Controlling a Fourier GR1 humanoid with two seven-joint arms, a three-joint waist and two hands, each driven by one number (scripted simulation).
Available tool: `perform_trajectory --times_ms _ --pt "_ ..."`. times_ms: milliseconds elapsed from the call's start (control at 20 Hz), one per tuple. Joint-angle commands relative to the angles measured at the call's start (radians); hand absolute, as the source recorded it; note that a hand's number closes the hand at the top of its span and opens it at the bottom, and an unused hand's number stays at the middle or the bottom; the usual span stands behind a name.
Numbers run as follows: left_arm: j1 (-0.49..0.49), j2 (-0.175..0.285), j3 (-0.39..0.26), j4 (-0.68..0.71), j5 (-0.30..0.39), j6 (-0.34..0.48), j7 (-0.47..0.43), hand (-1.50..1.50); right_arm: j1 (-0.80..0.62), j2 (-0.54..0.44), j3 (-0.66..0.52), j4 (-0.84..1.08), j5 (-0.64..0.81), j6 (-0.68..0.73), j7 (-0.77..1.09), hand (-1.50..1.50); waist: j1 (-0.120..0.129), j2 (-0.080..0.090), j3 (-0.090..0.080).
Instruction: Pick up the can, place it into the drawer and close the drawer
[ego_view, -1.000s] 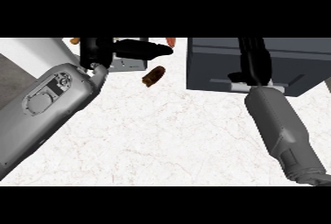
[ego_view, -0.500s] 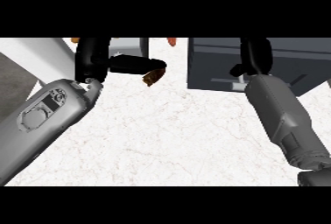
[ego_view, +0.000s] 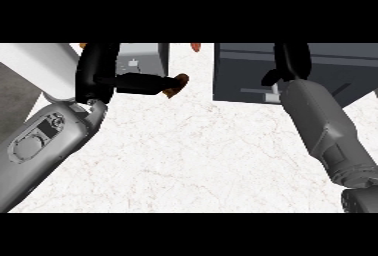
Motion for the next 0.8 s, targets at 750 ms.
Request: perform_trajectory --times_ms 750 --pt "0.134 0.051 0.068 -0.075 0.002 -0.030 -0.028 -1.50 -0.120 0.134 -0.389 -0.079 -0.491 0.226 -0.297 -1.50 -0.020 -0.015 -0.001"
